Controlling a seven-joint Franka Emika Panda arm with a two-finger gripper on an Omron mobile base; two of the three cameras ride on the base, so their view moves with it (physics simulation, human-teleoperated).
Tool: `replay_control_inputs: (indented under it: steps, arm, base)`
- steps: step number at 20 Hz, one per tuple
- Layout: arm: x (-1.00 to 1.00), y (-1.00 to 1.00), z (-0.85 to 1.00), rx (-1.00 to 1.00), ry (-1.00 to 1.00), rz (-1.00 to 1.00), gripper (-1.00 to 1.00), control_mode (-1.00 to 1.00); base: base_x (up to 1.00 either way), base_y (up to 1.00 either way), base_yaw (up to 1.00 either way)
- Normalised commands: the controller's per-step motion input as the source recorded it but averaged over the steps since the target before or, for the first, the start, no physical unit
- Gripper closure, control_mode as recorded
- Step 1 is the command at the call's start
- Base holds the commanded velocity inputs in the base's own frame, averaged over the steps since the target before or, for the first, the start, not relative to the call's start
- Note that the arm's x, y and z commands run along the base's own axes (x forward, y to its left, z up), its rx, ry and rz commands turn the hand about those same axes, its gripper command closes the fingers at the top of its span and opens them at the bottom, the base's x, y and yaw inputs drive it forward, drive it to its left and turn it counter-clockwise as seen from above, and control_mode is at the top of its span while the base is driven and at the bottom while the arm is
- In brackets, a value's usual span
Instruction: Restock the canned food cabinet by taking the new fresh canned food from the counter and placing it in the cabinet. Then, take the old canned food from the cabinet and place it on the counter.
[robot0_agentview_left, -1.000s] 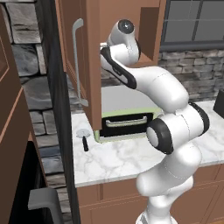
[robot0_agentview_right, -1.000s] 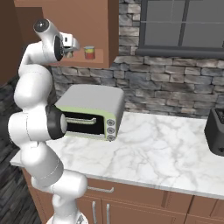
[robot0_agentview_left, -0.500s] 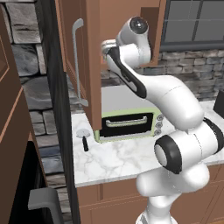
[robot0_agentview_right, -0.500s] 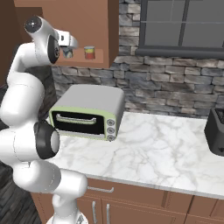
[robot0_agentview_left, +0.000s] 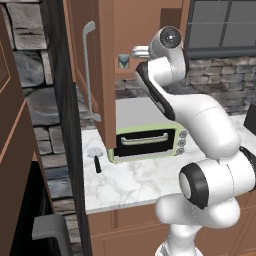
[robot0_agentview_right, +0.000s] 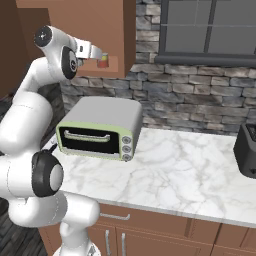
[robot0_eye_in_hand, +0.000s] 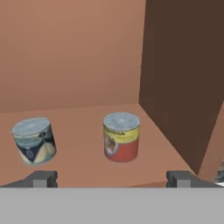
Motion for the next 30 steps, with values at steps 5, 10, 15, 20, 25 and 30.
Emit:
replay_control_inputs:
  steps: [5,10,15,20,25,30]
  arm:
    - [0.16,-0.04,-0.01,0.0,0.07,-0.06,-1.0,-1.0]
    - [0.31,0.0,-0.04,0.0,0.1,-0.02,-1.0,-1.0]
    - [0.33,-0.1,0.0,0.0,0.16,0.0,-1.0,-1.0]
    - [0.13,-0.29,0.0,0.0,0.1,0.0,-1.0,-1.0]
    - [0.09,-0.12,-0.01,0.0,0.04,0.0,-1.0,-1.0]
    - [0.06,-0.01,-0.09,0.0,0.0,0.0,-1.0,-1.0]
  base:
    - [0.0,0.0,0.0]
    - [0.0,0.0,0.0]
    - [0.0,0.0,0.0]
    - [0.0,0.0,0.0]
    - [0.0,0.0,0.0]
    - [0.0,0.0,0.0]
